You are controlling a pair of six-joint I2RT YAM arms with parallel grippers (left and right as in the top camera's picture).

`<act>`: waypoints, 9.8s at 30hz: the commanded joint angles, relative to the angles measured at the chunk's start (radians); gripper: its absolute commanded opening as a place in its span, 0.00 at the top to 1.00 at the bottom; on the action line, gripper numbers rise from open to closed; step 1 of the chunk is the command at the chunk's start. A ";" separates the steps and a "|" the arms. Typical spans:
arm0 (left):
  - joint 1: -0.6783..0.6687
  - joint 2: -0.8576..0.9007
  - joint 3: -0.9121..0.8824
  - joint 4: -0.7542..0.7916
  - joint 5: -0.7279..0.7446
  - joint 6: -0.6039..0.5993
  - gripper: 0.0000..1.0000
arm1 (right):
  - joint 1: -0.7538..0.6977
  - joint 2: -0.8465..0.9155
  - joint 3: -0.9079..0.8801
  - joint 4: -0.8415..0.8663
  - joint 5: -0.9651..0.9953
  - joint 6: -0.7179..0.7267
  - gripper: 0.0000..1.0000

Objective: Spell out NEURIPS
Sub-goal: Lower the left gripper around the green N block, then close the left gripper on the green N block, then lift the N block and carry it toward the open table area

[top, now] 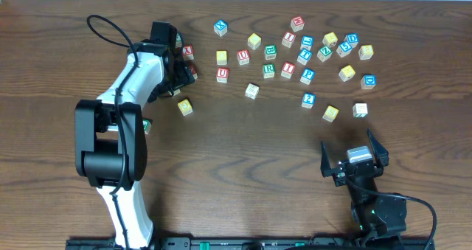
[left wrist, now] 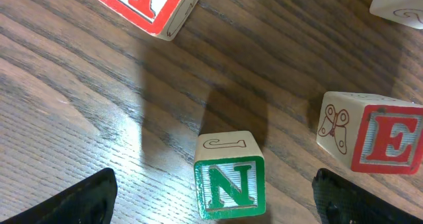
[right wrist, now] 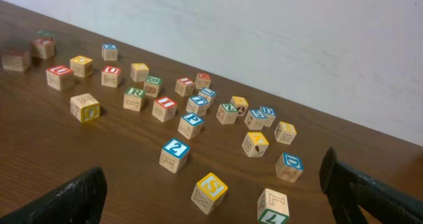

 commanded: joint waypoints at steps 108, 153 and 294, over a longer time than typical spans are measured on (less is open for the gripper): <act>-0.015 -0.034 0.031 -0.035 -0.005 -0.054 0.43 | -0.013 -0.005 -0.002 -0.004 0.008 0.014 0.01; -0.015 -0.016 0.019 -0.030 -0.009 -0.063 0.43 | -0.013 -0.005 -0.002 -0.004 0.008 0.014 0.01; -0.016 -0.247 0.024 -0.089 -0.003 0.164 0.70 | -0.013 -0.005 -0.002 -0.004 0.008 0.014 0.01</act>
